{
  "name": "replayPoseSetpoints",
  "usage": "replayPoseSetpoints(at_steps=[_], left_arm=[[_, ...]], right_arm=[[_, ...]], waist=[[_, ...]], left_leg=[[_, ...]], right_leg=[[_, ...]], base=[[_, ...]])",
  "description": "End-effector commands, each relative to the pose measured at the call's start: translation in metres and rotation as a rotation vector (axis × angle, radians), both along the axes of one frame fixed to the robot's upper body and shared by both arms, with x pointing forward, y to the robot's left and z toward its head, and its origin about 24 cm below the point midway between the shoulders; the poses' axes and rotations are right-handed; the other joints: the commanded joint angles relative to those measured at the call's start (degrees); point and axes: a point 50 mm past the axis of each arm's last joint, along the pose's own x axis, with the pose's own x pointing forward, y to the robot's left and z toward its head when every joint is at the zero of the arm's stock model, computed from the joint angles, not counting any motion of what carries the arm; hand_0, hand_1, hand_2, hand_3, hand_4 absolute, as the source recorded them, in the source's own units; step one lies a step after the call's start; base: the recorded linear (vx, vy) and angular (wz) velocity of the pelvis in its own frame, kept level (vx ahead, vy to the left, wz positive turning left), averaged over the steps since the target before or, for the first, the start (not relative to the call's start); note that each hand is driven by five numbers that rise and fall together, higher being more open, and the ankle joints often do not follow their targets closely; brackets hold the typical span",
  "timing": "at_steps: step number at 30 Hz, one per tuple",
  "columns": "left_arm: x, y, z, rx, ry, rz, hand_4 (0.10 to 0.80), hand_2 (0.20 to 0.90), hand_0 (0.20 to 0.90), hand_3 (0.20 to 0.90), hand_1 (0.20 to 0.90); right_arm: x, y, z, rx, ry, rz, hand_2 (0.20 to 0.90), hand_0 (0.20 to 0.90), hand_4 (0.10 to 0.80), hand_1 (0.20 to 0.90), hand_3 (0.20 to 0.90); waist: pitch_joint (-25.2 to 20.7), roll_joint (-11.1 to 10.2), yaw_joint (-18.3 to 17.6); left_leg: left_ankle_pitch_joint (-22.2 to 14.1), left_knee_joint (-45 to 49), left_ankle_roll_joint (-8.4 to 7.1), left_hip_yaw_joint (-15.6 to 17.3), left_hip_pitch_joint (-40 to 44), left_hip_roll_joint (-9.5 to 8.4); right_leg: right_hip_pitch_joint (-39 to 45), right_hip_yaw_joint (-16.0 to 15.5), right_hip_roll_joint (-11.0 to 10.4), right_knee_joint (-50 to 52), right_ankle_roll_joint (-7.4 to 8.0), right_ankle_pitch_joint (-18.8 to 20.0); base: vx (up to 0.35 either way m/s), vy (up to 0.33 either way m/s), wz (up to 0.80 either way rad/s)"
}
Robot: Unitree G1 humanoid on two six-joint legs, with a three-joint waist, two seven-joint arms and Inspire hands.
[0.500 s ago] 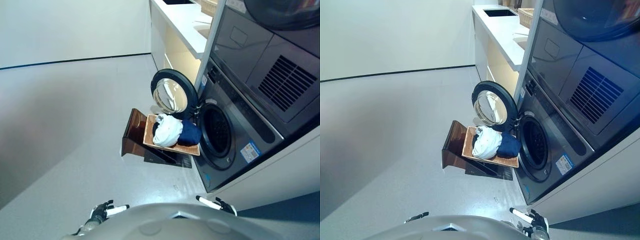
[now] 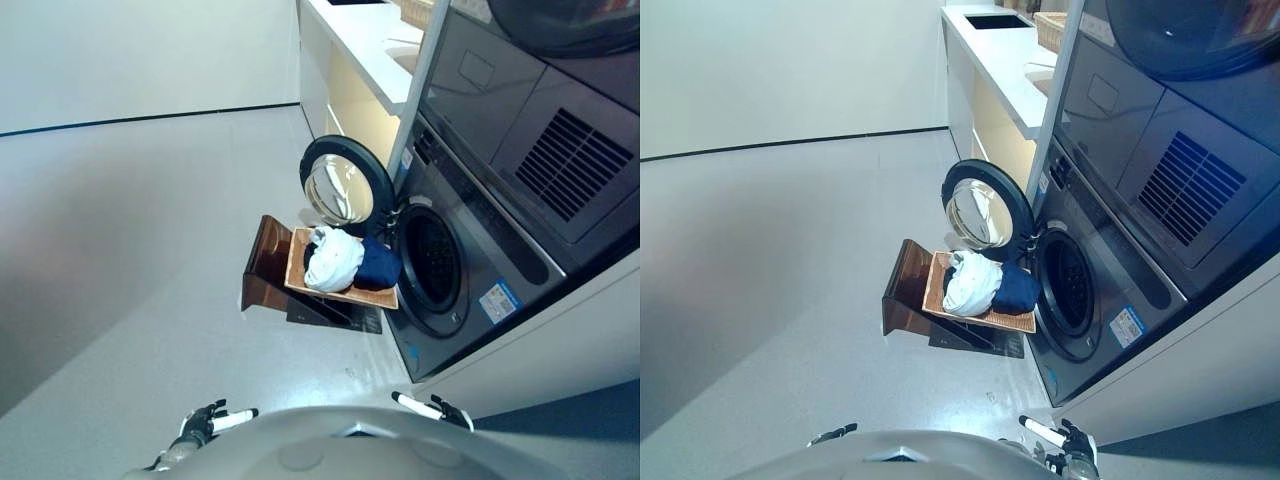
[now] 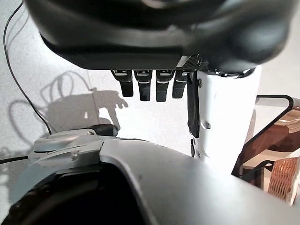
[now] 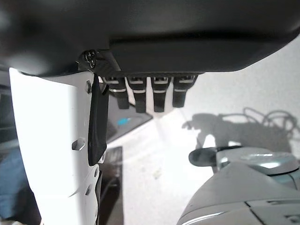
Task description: Pick up the clothes and place them into the washing machine
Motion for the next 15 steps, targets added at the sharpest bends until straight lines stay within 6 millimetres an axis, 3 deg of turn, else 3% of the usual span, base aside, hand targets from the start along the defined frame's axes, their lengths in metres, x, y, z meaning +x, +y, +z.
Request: replayPoseSetpoints(at_steps=[1,6,7,8,9,12,15], left_arm=[[0.019,-0.012,-0.001,-0.032,-0.061,-0.003,0.800,0.900,0.900,0.900,0.900],[0.031,-0.013,0.000,-0.031,-0.097,-0.026,0.800,0.900,0.900,0.900,0.900],[0.038,-0.014,0.001,-0.030,-0.120,-0.029,0.800,0.900,0.900,0.900,0.900],[0.038,-0.014,0.001,-0.030,-0.120,-0.029,0.800,0.900,0.900,0.900,0.900],[0.041,-0.012,0.001,-0.022,-0.133,-0.010,0.800,0.900,0.900,0.900,0.900],[0.035,-0.011,0.001,-0.016,-0.116,0.019,0.800,0.900,0.900,0.900,0.900],[0.024,-0.013,-0.001,-0.024,-0.082,0.024,0.800,0.900,0.900,0.900,0.900]], right_arm=[[0.024,-0.007,0.004,-0.035,-0.086,0.003,0.900,0.900,0.800,0.900,0.900],[0.025,-0.008,0.005,-0.036,-0.098,-0.014,0.900,0.900,0.800,0.900,0.900],[0.028,-0.010,0.006,-0.044,-0.105,-0.002,0.900,0.900,0.800,0.900,0.900],[0.028,-0.010,0.006,-0.044,-0.105,-0.002,0.900,0.900,0.800,0.900,0.900],[0.033,-0.011,0.007,-0.046,-0.119,0.006,0.900,0.900,0.800,0.900,0.900],[0.038,-0.011,0.008,-0.046,-0.142,-0.005,0.900,0.900,0.800,0.900,0.900],[0.028,-0.012,0.006,-0.043,-0.103,-0.024,0.900,0.900,0.800,0.900,0.900]], waist=[[0.53,-2.50,-0.50],[1.98,-3.12,-0.89],[3.57,-3.63,-0.45],[3.53,-3.58,-0.52],[3.96,-3.84,0.00],[2.99,-3.03,0.23],[1.55,-1.96,-0.19]], left_leg=[[-0.68,5.52,-0.93,-3.99,-4.47,-2.23],[-2.04,13.30,-2.08,-4.28,-7.95,-2.05],[-1.56,20.00,-2.06,-5.42,-11.05,-4.05],[-1.70,20.33,-2.05,-5.49,-11.29,-4.03],[-0.72,20.73,-1.92,-6.84,-13.48,-5.85],[-0.39,14.07,-1.08,-6.73,-13.28,-5.81],[-0.26,9.80,0.37,-5.38,-10.92,-5.93]], right_leg=[[0.61,-0.66,2.90,3.38,-3.03,-4.27],[0.80,-0.39,3.71,3.51,-4.36,-4.81],[0.98,0.05,3.26,3.46,-4.70,-4.20],[0.92,-0.02,3.30,3.46,-4.69,-4.19],[0.85,0.28,2.85,3.27,-4.31,-3.82],[0.17,1.34,2.72,3.44,-3.02,-3.63],[0.12,2.04,1.85,3.83,-2.12,-4.30]], base=[[0.011,-0.091,-0.02],[-0.029,-0.072,0.02],[-0.059,-0.016,0.00],[-0.055,0.005,-0.04],[0.004,0.024,-0.09],[0.099,0.104,-0.07],[0.111,0.170,-0.55]])
